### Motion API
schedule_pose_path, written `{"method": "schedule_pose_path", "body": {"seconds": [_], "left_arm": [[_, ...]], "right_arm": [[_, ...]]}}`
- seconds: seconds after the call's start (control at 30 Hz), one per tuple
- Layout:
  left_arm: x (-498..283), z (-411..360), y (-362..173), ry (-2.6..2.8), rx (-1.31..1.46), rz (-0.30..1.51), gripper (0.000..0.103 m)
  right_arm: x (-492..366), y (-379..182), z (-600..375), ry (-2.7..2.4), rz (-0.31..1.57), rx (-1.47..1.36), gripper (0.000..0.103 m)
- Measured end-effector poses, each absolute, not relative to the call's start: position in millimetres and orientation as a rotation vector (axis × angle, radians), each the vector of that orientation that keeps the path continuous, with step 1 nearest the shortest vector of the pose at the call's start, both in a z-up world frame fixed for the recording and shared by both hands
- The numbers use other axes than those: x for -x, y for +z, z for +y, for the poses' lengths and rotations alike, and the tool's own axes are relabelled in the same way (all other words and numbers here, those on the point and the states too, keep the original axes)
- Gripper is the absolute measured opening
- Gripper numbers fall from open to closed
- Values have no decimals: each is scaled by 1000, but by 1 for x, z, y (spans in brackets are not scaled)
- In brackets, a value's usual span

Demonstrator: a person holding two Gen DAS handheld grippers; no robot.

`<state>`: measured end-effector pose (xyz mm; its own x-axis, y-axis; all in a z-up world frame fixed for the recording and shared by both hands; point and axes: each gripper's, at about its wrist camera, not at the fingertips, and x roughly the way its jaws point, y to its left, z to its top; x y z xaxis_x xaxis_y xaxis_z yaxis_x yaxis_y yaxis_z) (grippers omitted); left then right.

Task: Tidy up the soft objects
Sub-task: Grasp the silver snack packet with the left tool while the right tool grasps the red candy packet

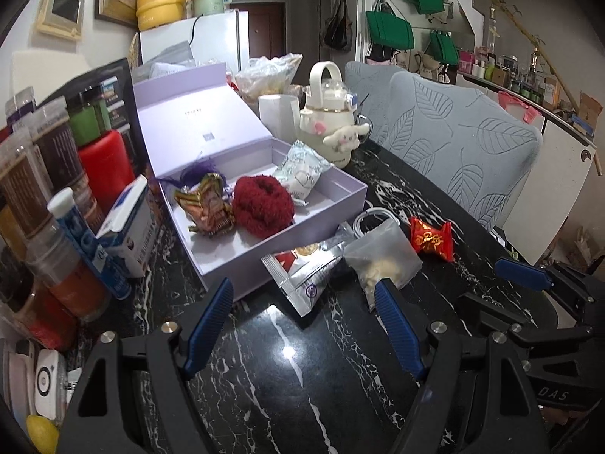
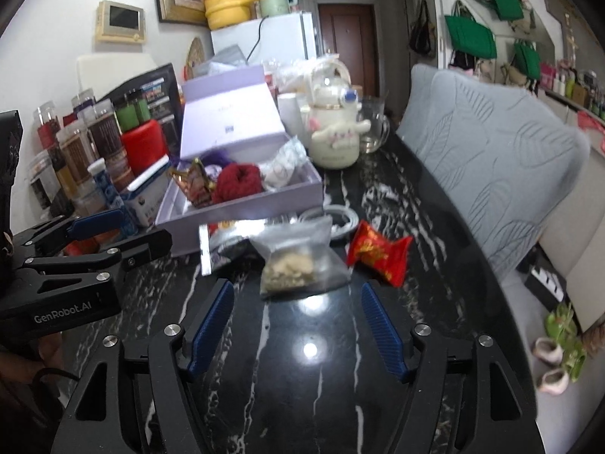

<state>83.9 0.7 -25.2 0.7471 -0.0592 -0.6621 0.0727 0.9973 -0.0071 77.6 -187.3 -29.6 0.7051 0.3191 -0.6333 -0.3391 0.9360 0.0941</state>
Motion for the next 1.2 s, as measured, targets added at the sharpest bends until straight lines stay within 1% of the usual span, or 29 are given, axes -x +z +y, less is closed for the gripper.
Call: {"method": "schedule_pose_path", "body": {"seconds": [0.37, 0.9, 1.13, 1.2], "left_arm": [[-107, 10, -51, -88, -1, 781, 77], [-134, 25, -46, -72, -2, 763, 77], [-142, 16, -45, -98, -49, 742, 77], [-143, 12, -45, -109, -65, 738, 77]], "right_arm": [[-113, -68, -180, 394, 800, 11, 86], [-178, -99, -155, 442, 895, 34, 87], [-190, -108, -150, 458, 916, 53, 87], [-191, -109, -150, 467, 914, 63, 86]]}}
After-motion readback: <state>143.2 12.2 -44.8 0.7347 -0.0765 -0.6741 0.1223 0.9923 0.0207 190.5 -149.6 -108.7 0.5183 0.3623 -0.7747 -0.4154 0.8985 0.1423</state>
